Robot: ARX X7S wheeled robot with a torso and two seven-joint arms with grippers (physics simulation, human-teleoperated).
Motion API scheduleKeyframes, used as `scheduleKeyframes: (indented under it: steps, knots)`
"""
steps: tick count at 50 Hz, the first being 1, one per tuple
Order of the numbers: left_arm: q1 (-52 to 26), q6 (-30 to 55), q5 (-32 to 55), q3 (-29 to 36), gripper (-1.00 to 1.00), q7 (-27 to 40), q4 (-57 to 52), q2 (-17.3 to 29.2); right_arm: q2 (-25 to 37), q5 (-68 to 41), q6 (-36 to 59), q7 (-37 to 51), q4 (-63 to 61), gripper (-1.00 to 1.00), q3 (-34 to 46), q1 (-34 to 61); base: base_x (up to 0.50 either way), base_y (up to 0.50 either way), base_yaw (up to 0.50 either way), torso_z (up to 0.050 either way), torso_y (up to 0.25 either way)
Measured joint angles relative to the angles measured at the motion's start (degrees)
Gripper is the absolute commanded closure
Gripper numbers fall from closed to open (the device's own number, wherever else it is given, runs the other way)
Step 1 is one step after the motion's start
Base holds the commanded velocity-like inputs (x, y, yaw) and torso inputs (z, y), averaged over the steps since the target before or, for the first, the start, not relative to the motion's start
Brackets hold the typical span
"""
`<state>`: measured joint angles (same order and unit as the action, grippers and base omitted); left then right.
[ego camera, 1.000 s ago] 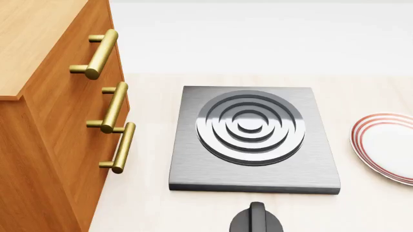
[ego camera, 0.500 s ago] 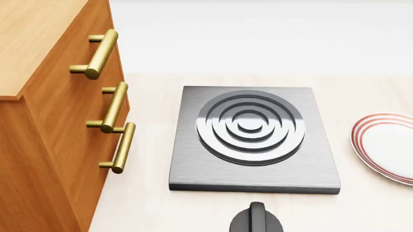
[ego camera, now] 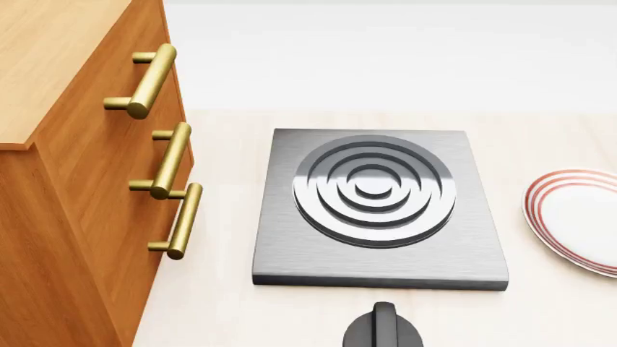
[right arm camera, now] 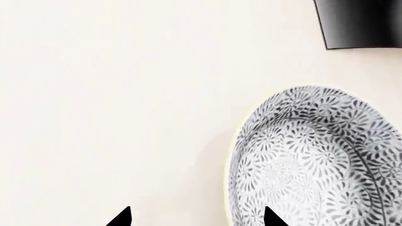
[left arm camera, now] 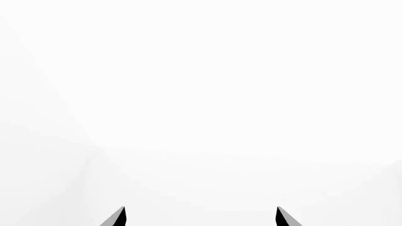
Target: Put the bowl on the stove.
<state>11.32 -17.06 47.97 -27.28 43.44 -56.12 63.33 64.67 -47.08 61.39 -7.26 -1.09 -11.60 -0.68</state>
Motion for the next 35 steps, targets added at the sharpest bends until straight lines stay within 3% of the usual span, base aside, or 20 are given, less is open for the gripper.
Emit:
scheduleKeyframes:
  steps: [21, 22, 35]
  knots:
    - [-0.6, 0.1, 0.1, 0.4, -1.00, 0.3, 0.0, 0.6, -1.9, 0.6, -1.3, 0.6, 1.2, -1.00, 0.2, -0.3, 0.00, 0.00, 0.00, 0.000, 0.000]
    - [-0.6, 0.2, 0.2, 0.4, -1.00, 0.3, -0.1, 0.7, -2.0, 0.6, -1.4, 0.6, 1.2, 1.00, 0.1, -0.5, 0.00, 0.00, 0.00, 0.000, 0.000]
    - [-1.0, 0.1, 0.2, 0.9, -1.00, 0.5, -0.1, 0.9, -2.7, 2.1, -4.0, 1.4, 0.7, 1.00, -1.9, -3.1, 0.00, 0.00, 0.00, 0.000, 0.000]
